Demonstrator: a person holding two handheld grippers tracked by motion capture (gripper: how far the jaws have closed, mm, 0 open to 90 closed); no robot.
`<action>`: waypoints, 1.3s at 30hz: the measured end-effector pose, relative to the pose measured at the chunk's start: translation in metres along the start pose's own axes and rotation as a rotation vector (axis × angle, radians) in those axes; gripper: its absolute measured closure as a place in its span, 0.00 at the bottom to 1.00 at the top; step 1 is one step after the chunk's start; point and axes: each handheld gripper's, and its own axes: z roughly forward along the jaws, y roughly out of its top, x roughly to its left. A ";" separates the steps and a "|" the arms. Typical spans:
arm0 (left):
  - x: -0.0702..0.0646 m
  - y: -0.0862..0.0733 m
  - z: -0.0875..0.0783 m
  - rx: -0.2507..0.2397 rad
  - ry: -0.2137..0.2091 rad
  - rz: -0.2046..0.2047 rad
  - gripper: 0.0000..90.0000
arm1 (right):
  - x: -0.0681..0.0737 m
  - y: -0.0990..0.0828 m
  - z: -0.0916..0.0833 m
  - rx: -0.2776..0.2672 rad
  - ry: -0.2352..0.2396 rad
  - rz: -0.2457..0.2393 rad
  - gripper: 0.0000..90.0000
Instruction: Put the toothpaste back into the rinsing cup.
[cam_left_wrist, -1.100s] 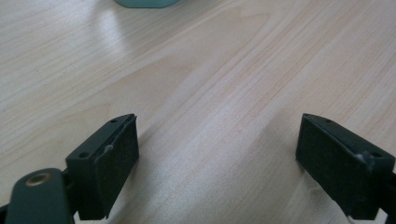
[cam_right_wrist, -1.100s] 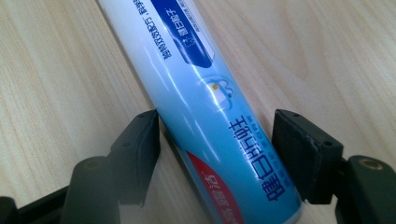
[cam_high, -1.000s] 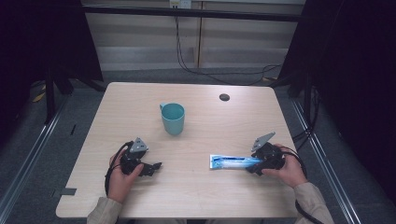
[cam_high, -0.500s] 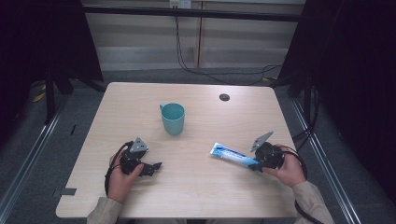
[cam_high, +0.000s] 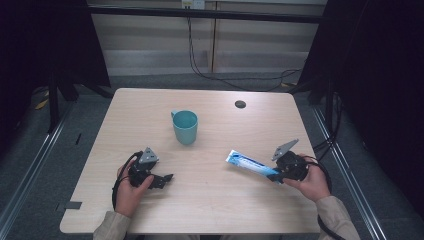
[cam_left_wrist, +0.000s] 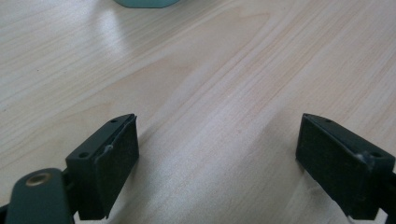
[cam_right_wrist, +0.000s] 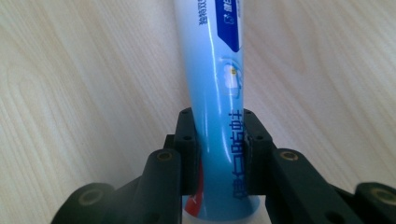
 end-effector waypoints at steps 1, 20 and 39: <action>0.000 0.000 0.000 0.000 0.000 0.000 0.14 | 0.000 0.000 0.000 0.000 0.000 0.000 0.81; 0.000 0.000 0.000 -0.006 -0.003 0.000 0.16 | 0.005 0.026 -0.011 -0.080 0.034 0.022 0.81; -0.003 0.009 -0.006 -0.052 -0.032 -0.008 0.18 | 0.009 0.045 -0.009 -0.184 0.049 0.032 0.81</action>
